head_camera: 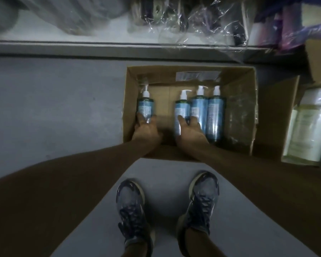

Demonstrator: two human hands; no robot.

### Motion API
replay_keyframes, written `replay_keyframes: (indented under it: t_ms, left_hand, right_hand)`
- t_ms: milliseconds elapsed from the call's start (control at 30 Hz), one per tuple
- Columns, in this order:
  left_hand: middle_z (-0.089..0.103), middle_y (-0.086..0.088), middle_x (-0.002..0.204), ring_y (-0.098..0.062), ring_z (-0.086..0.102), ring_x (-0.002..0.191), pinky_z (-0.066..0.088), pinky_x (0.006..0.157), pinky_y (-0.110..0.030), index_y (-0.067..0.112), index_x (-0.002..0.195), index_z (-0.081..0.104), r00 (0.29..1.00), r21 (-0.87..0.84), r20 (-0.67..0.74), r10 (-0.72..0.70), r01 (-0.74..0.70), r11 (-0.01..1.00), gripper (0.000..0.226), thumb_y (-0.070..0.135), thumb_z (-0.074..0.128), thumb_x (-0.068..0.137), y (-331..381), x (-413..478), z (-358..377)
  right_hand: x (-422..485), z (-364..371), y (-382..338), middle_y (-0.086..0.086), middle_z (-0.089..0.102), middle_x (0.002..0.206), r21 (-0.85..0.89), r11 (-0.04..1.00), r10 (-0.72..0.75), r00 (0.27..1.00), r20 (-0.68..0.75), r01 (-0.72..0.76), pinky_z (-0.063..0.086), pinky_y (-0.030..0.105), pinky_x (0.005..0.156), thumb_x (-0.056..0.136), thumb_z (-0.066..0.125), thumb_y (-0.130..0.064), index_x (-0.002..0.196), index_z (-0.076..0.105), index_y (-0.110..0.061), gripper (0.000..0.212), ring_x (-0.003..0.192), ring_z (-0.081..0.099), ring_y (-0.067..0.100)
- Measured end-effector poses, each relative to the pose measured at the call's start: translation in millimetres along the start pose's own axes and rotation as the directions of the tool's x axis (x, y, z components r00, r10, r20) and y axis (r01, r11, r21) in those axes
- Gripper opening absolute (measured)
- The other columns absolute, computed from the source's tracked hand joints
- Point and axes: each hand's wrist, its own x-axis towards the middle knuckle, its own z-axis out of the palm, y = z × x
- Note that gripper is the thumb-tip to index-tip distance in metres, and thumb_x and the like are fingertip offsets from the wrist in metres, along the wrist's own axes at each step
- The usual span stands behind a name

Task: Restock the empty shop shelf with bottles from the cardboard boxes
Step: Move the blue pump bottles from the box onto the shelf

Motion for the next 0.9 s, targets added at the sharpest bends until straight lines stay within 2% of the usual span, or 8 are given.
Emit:
replay_keyframes:
  t_ms: [100,200,333,467,567,633,733,900]
  left_hand:
    - [-0.01,-0.023,0.174,-0.053,0.021,0.154,0.033,0.123,-0.061,0.035,0.169,0.015,0.996,0.005,-0.083,-0.022,0.022,1.0,0.077,0.036,0.058,0.106,4,6,9]
    - [0.005,-0.025,0.172,-0.05,0.019,0.154,0.024,0.126,-0.059,0.036,0.169,0.014,0.995,0.014,-0.104,0.008,-0.006,1.0,0.075,0.036,0.056,0.107,1,18,16]
    - [0.022,-0.026,0.159,-0.05,0.031,0.144,0.026,0.126,-0.057,0.043,0.169,0.013,0.989,0.022,-0.117,0.095,-0.093,0.995,0.078,0.042,0.058,0.106,-7,29,19]
    - [0.021,-0.021,0.162,-0.045,0.04,0.144,0.037,0.122,-0.056,0.047,0.168,0.008,0.99,-0.203,-0.114,0.084,-0.106,0.973,0.078,0.043,0.054,0.105,-8,36,19]
    - [0.032,-0.025,0.159,-0.045,0.051,0.136,0.042,0.117,-0.056,0.039,0.169,-0.006,0.98,-0.23,-0.196,0.039,-0.085,0.969,0.089,0.041,0.057,0.106,-7,39,17]
    - [0.041,-0.028,0.154,-0.046,0.054,0.133,0.044,0.113,-0.058,0.032,0.17,-0.005,0.97,-0.286,-0.24,0.026,-0.096,0.953,0.089,0.037,0.058,0.107,-6,40,14]
    - [0.041,-0.027,0.153,-0.047,0.052,0.137,0.043,0.115,-0.064,0.035,0.17,-0.007,0.977,-0.383,-0.211,-0.008,-0.075,0.921,0.092,0.034,0.06,0.107,-6,47,14]
    - [0.041,-0.022,0.157,-0.041,0.052,0.14,0.042,0.119,-0.056,0.036,0.17,0.0,0.973,-0.445,-0.231,-0.021,-0.087,0.891,0.09,0.049,0.06,0.105,-9,56,16]
  right_hand:
    - [8,5,3,0.016,0.021,0.157,-0.055,0.998,-0.031,0.999,-0.038,0.029,0.042,0.061,0.111,0.096,0.067,-0.042,0.161,0.018,-0.038,0.081,0.14,0.035,0.044]
    - [17,0,6,0.017,0.028,0.151,-0.035,0.996,-0.082,0.994,-0.077,0.079,0.045,0.057,0.109,0.097,0.065,-0.037,0.163,0.023,-0.04,0.079,0.136,0.041,0.044]
    - [30,-3,0,0.02,0.031,0.159,0.066,0.994,-0.081,0.994,-0.074,0.086,0.046,0.054,0.11,0.105,0.058,-0.031,0.168,0.006,-0.04,0.082,0.139,0.048,0.042]
    - [44,5,-11,0.022,0.042,0.157,0.217,0.976,0.013,0.996,-0.085,0.006,0.052,0.055,0.102,0.105,0.063,-0.032,0.167,0.003,-0.036,0.086,0.132,0.057,0.044]
    - [49,11,-11,0.015,0.041,0.162,0.328,0.944,0.008,0.998,-0.063,0.013,0.049,0.052,0.106,0.101,0.07,-0.035,0.166,0.004,-0.044,0.093,0.139,0.054,0.039]
    - [50,13,-13,0.014,0.039,0.163,0.374,0.927,-0.006,0.998,-0.066,0.03,0.048,0.053,0.108,0.095,0.077,-0.035,0.164,0.0,-0.051,0.105,0.141,0.051,0.039]
    - [49,18,-17,0.014,0.037,0.16,0.406,0.912,-0.026,0.997,-0.074,0.054,0.047,0.06,0.112,0.086,0.086,-0.036,0.161,-0.007,-0.059,0.121,0.142,0.048,0.041]
    - [53,21,-20,0.013,0.042,0.152,0.436,0.898,0.002,0.992,-0.126,0.054,0.049,0.056,0.106,0.083,0.086,-0.031,0.159,0.0,-0.062,0.119,0.135,0.054,0.039]
